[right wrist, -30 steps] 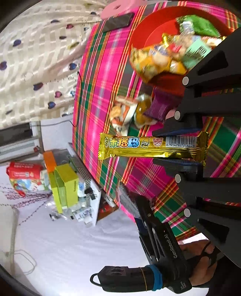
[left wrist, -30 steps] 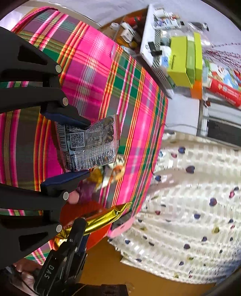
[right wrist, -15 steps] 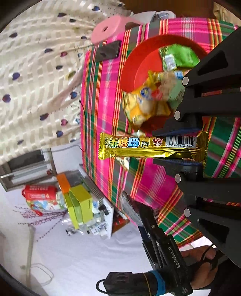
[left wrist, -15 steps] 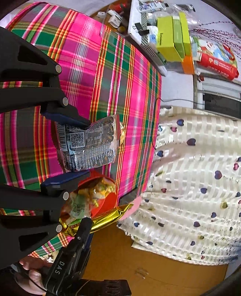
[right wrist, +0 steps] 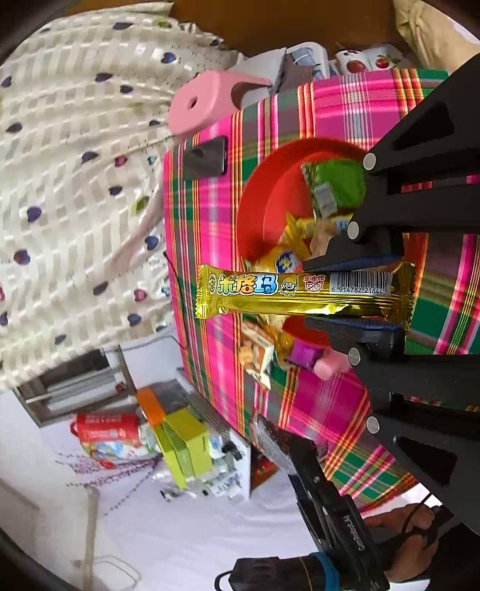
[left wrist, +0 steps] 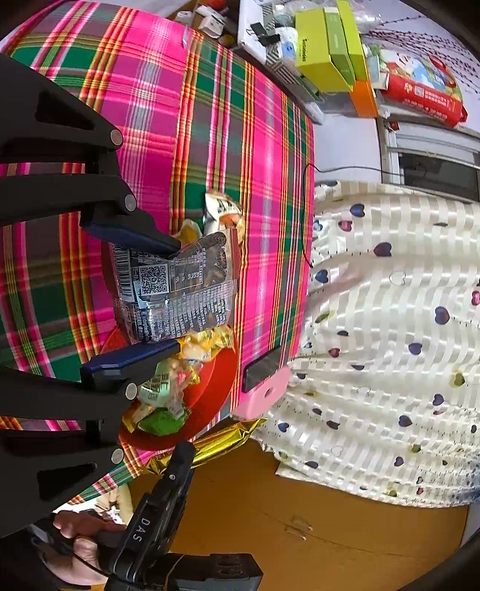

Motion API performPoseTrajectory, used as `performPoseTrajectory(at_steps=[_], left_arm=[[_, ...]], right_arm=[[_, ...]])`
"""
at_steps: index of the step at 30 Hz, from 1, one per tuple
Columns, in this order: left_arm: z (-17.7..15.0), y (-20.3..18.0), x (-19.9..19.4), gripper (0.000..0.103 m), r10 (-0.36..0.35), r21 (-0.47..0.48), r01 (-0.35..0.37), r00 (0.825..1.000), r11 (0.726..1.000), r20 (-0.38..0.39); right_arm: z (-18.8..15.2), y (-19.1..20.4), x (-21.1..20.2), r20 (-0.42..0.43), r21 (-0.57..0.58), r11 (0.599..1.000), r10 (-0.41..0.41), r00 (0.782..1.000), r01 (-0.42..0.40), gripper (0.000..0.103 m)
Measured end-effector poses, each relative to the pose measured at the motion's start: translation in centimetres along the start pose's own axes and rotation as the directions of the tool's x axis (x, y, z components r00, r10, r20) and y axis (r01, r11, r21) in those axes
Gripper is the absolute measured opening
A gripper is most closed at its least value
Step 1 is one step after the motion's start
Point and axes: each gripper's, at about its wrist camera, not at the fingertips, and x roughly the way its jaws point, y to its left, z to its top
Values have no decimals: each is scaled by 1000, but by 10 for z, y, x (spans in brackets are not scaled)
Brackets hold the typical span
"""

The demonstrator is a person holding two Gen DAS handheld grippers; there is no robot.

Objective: Organize snacks
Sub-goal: 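Carry the grey bag and gold wafer bar over the red basket with both tools, then open both tools to drop the grey bag and wafer bar into the basket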

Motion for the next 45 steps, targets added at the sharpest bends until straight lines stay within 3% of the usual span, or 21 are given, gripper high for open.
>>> performPoseTrajectory(at_steps=[20,37,45], left_arm=[[5,-35,48,48,-70,54,75,994,996,-86],[11,-63,100,48,-123,86,139,978,987,-168],[17,-74,114,48,-141,101,161,974,982,-179]], right_arm=[[-6,-46,23,-64,78,995,-53,997,58,20],[-3,-81,69,-192,61,988,-129,973,143,20],[1,-84,65,-167,77,987,-129,977,144,30]])
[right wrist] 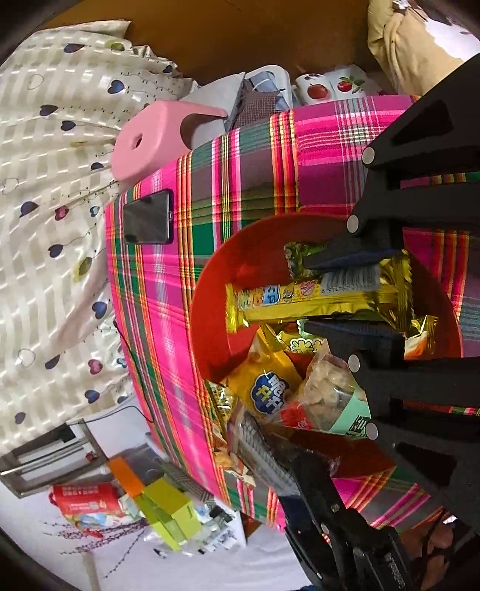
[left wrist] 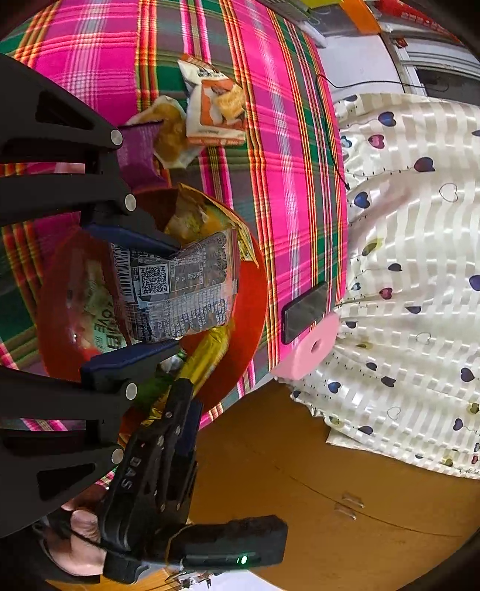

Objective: Organize snacks
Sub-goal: 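Open both tools to drop the grey bag and wafer bar into the basket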

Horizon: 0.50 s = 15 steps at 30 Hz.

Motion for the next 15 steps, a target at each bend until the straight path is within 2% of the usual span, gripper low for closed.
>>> performPoseTrajectory(at_steps=[4,15], left_arm=[[4,-3,7,49,-14,-1,14,1000,1000,-9],[24,-11,34,50,-50,-8,49,997,999,-54]], right_arm=[[-1,-2,-11,34,10,1000,12,999,-13,35],[-3,-9,-22,48,24,1000,17,999,-18,35]])
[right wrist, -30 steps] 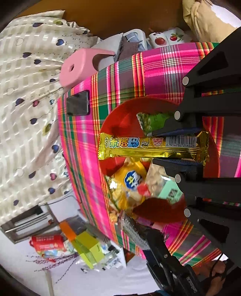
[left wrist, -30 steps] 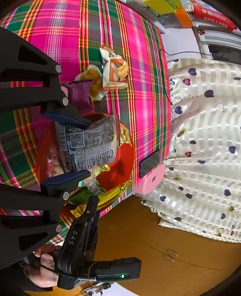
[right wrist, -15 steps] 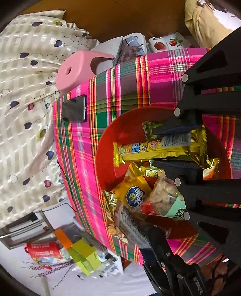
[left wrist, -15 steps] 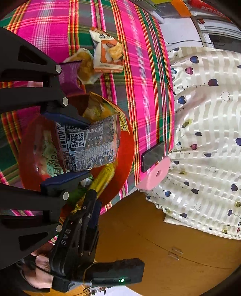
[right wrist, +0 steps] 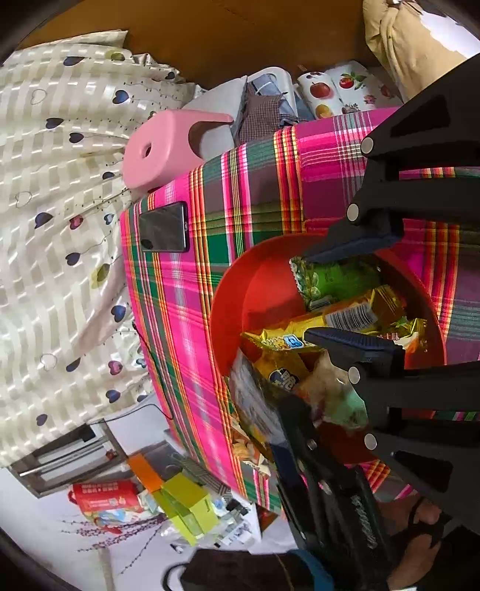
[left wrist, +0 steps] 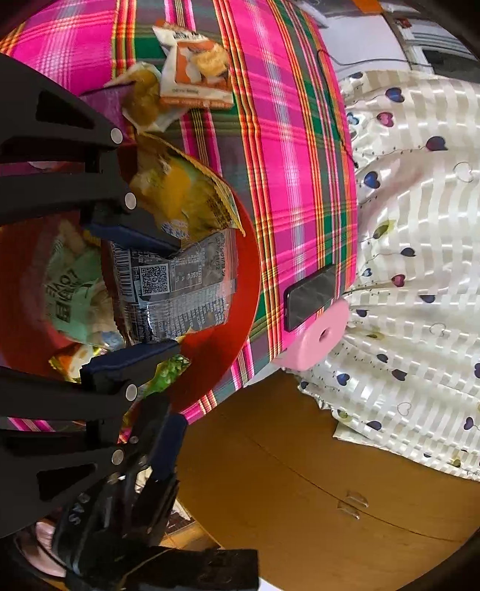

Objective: Organize snacks
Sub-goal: 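Open both tools to drop the grey bag and wafer bar into the basket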

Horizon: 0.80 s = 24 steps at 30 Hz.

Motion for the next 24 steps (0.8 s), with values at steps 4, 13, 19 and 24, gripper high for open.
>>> performPoseTrajectory(at_steps=[4,13,19,24], left_arm=[[4,0,-9,56,-10,-9,11,999,1000,51],[1,7,-31,58,1,-17,0,996,1000,89],[-13,18,-55,58,4,-27,-1,995,1000,104],[-27,33,-76,58,16,-50,-10,992,999,122]], right_arm=[[-1,-1,-4,8,4,1000,6,1000,-6,35],[-2,7,-12,24,-11,1000,21,999,-21,35],[-7,17,-22,40,-19,999,28,999,-27,35],[-9,31,-38,72,-38,999,38,997,-35,35]])
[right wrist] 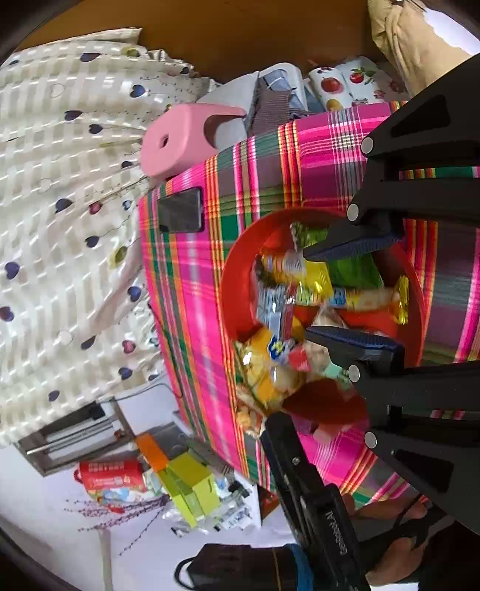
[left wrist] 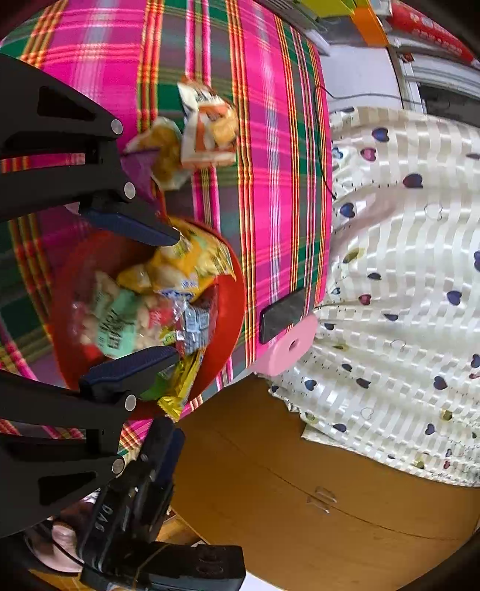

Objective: Organize snacks
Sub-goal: 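Open both tools to drop the grey bag and wafer bar into the basket, then grasp the pink cup-shaped jelly with the left tool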

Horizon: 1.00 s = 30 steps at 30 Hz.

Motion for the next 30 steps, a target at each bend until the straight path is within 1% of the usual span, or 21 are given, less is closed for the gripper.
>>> performPoseTrajectory(at_steps=[5,12,15,22,30], left_arm=[[-13,19,-21,57,35,-18,-35,999,999,17],[-33,47,-36,57,103,-73,-102,995,992,11],[-38,55,-39,57,117,-89,-116,993,989,9],[-45,66,-40,57,128,-119,-127,992,985,-1],[-49,71,-24,57,123,-130,-128,991,983,-45]], right_arm=[[-4,16,-10,14,-23,1000,15,1000,-15,35],[-13,38,-7,-9,-58,997,48,999,-49,35],[-14,46,-7,-15,-73,996,57,998,-58,36],[-16,56,-5,-22,-89,993,71,997,-72,43],[-17,57,-1,-33,-89,993,72,997,-75,45]])
